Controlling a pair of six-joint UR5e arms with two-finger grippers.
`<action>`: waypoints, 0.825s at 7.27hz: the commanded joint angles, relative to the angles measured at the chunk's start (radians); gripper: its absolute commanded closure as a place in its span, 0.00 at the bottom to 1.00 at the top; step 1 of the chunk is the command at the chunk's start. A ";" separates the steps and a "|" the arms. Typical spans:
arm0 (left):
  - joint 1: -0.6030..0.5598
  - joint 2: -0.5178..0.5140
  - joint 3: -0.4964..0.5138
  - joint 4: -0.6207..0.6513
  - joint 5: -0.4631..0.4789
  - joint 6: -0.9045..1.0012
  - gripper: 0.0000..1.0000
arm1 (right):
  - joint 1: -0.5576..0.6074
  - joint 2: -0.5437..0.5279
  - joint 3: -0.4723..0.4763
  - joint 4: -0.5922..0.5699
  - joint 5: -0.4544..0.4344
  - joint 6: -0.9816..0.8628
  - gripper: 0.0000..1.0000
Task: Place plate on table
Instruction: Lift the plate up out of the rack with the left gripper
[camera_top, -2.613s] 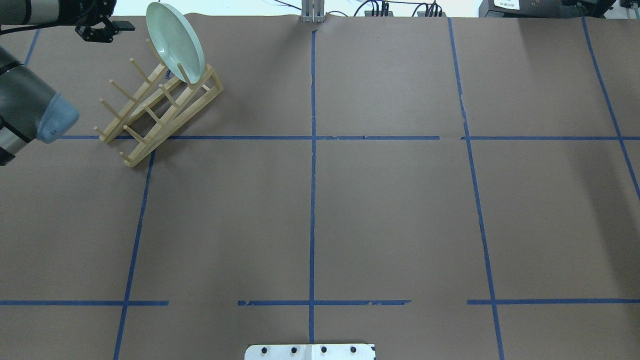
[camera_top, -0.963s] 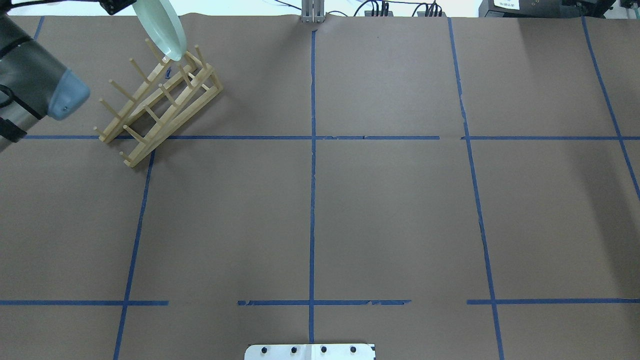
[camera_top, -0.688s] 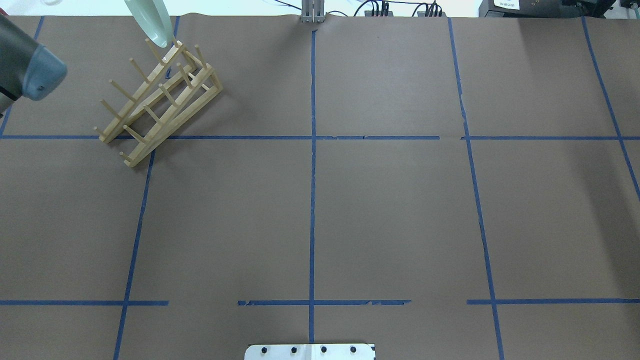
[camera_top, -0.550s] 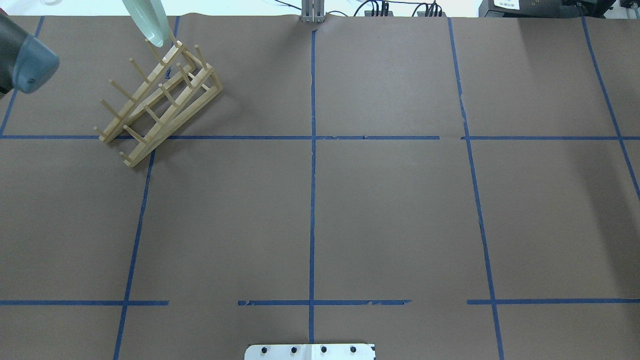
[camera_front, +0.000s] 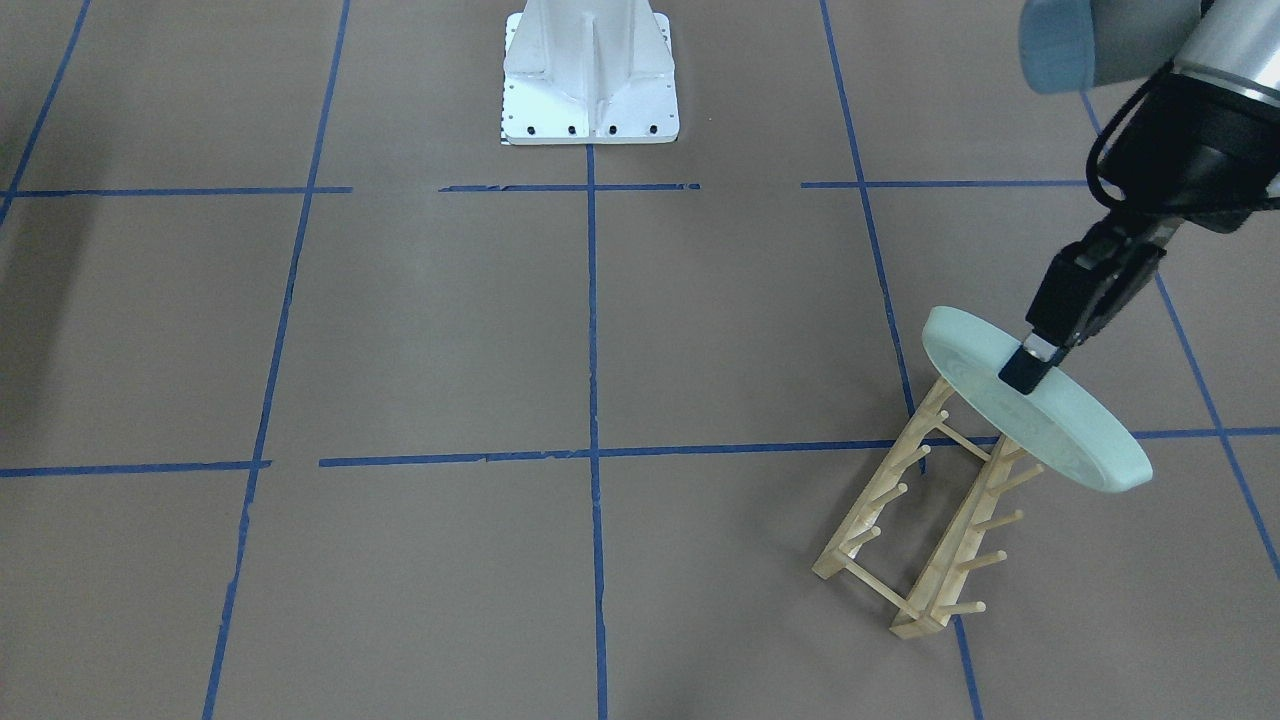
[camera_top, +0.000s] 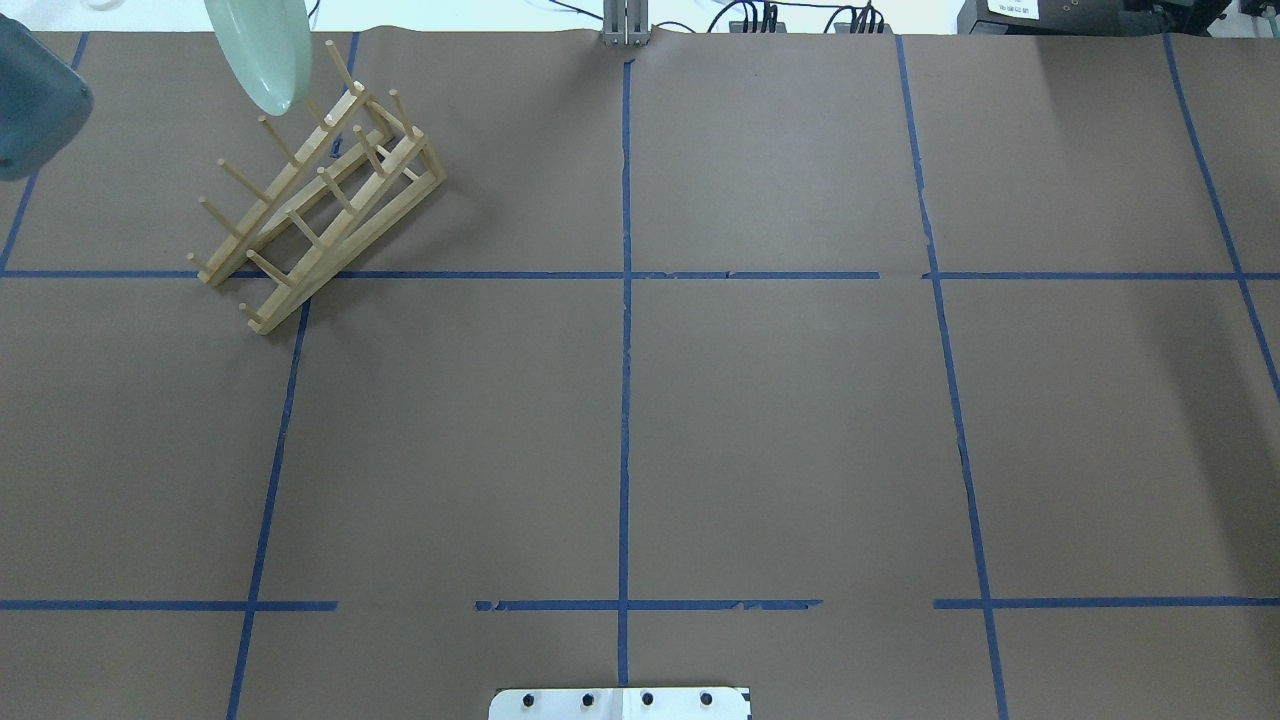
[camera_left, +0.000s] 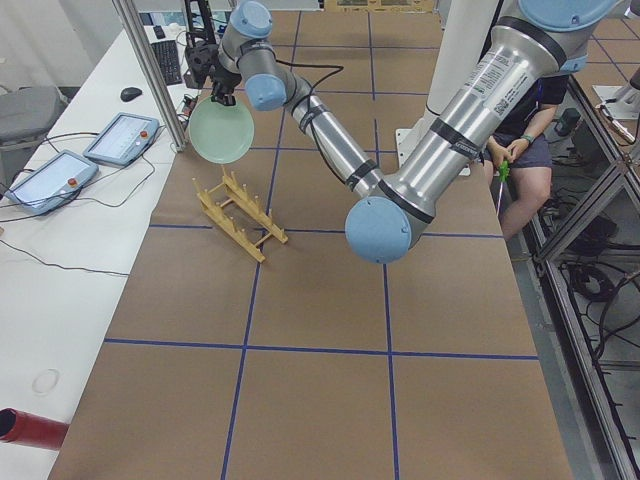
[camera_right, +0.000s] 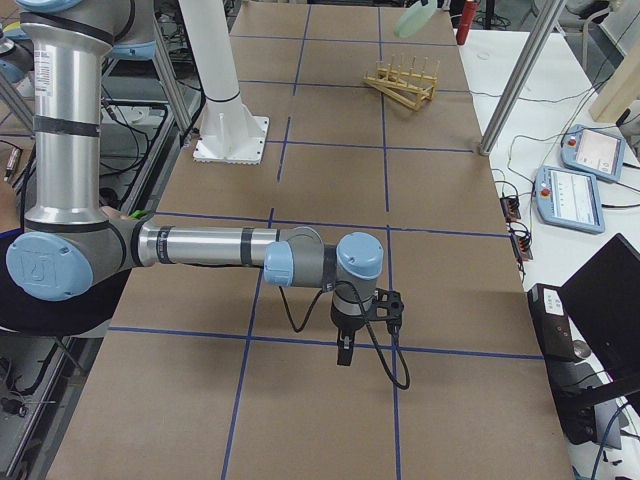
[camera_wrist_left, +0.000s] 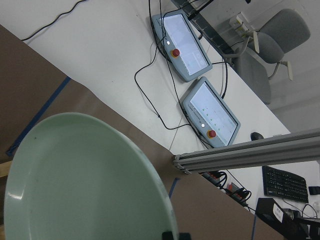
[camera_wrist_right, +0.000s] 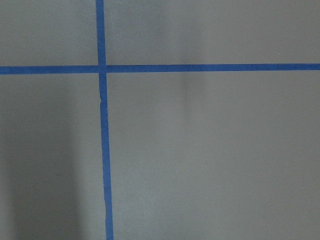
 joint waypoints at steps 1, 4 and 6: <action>0.222 -0.064 -0.120 0.396 0.165 0.217 1.00 | 0.000 0.000 0.000 0.000 0.000 -0.001 0.00; 0.521 -0.104 -0.066 0.657 0.386 0.357 1.00 | 0.000 0.000 0.000 0.000 0.000 0.001 0.00; 0.634 -0.096 0.045 0.674 0.441 0.428 1.00 | -0.001 0.000 0.000 0.000 0.000 -0.001 0.00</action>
